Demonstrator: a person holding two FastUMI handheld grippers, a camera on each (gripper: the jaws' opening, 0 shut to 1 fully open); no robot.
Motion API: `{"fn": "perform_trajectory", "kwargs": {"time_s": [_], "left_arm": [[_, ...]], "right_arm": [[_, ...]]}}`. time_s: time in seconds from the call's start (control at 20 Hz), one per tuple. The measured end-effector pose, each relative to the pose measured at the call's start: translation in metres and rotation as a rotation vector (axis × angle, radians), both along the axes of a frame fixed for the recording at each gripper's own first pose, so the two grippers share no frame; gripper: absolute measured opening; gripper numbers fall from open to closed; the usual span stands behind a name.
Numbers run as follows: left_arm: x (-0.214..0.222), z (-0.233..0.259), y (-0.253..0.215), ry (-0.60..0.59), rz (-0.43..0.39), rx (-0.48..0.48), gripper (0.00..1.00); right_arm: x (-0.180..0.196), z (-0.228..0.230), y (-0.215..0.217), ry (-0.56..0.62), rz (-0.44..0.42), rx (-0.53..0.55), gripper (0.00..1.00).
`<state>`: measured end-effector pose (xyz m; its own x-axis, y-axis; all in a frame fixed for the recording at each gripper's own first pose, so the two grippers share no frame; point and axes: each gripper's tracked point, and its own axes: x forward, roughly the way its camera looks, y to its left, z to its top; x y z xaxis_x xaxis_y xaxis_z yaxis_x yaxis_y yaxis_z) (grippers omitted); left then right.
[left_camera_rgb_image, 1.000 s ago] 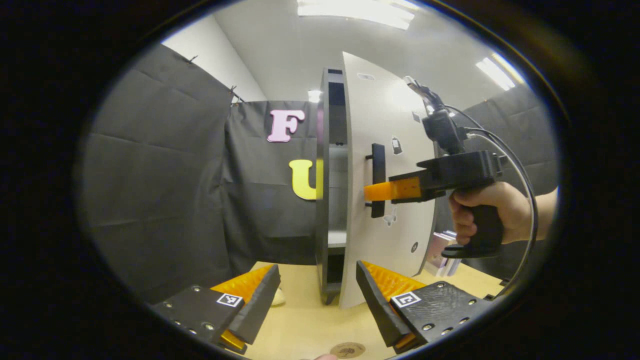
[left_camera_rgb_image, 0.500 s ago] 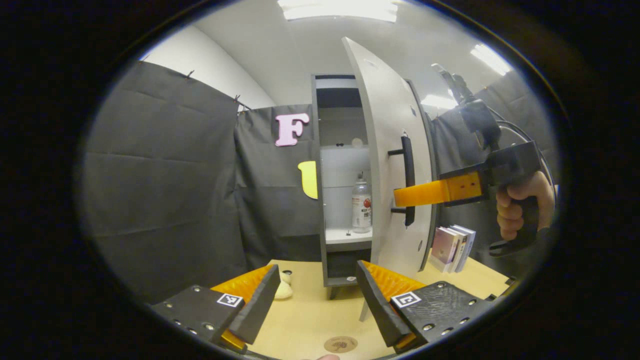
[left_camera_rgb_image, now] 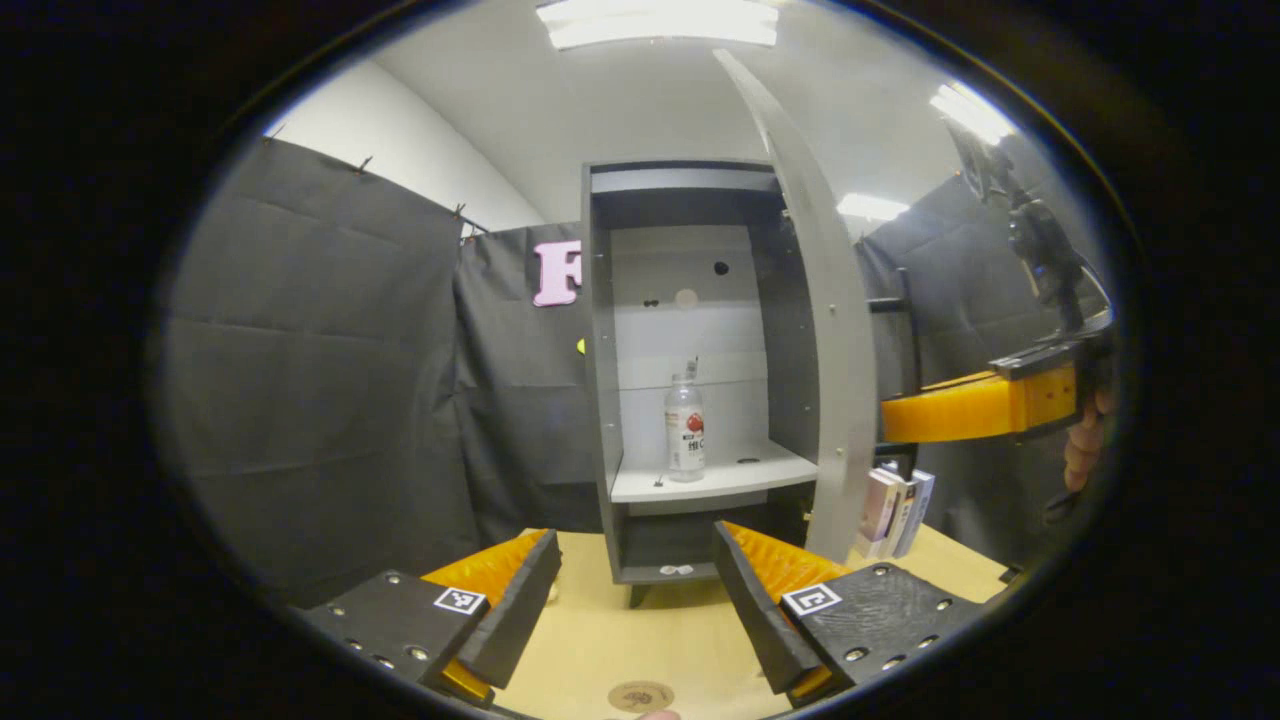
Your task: Open the cabinet door with the right hand, grasp the bottle in the cabinet with the left hand and place it on the coaster, then close the cabinet door with the right hand.
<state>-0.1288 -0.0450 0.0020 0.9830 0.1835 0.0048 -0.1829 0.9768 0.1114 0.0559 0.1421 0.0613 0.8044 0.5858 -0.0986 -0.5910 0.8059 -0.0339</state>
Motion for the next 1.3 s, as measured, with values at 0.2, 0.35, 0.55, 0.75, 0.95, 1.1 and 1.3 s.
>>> {"fn": "perform_trajectory", "kwargs": {"time_s": [0.2, 0.35, 0.55, 0.75, 0.95, 1.1, 1.3], "left_arm": [[0.052, 0.005, -0.007, -0.019, 0.043, -0.015, 0.88], [0.097, 0.010, -0.032, -0.027, -0.036, -0.022, 0.89], [0.156, 0.015, -0.051, -0.040, -0.105, 0.022, 0.88], [0.215, 0.007, -0.048, -0.059, -0.090, 0.001, 0.88], [0.262, 0.006, -0.039, -0.055, -0.097, 0.031, 0.88], [0.292, 0.010, -0.035, -0.063, -0.111, 0.105, 0.92], [0.318, -0.004, -0.030, -0.045, -0.111, 0.091, 0.91]], "right_arm": [[-0.013, 0.003, -0.027, 0.009, -0.102, 0.022, 0.20], [-0.016, 0.006, -0.059, 0.000, -0.202, 0.040, 0.22], [-0.014, 0.003, -0.088, 0.037, -0.310, 0.115, 0.22], [-0.011, 0.007, -0.126, 0.006, -0.443, 0.084, 0.19], [-0.013, 0.005, -0.122, -0.018, -0.462, 0.053, 0.20], [-0.013, 0.009, -0.142, -0.088, -0.566, 0.000, 0.33], [-0.012, 0.008, -0.159, -0.080, -0.667, 0.110, 0.63]]}}
